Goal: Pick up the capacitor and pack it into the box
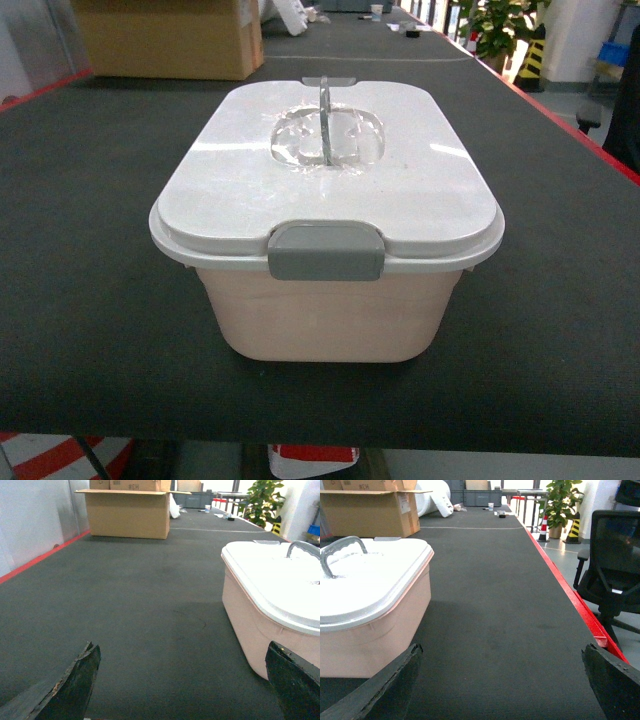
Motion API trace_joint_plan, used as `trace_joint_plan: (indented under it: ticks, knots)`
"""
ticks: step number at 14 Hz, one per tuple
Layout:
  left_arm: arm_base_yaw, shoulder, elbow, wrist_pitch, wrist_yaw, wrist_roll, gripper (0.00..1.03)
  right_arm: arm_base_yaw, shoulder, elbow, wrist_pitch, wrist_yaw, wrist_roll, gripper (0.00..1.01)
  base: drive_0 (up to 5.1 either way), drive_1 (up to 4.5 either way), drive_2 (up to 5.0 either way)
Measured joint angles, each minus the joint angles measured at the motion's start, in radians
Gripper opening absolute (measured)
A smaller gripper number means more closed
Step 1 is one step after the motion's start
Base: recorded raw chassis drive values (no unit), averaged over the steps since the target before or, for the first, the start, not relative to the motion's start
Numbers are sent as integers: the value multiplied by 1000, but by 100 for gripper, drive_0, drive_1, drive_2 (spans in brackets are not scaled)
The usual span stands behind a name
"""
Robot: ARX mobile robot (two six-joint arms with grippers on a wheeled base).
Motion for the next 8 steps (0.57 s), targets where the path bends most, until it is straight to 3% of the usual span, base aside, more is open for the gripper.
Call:
trace_joint_plan:
  ticks: [8]
  knots:
    - [0, 0, 0, 0, 0, 0, 98, 0, 0, 0, 0, 0, 0, 98, 0, 0, 0]
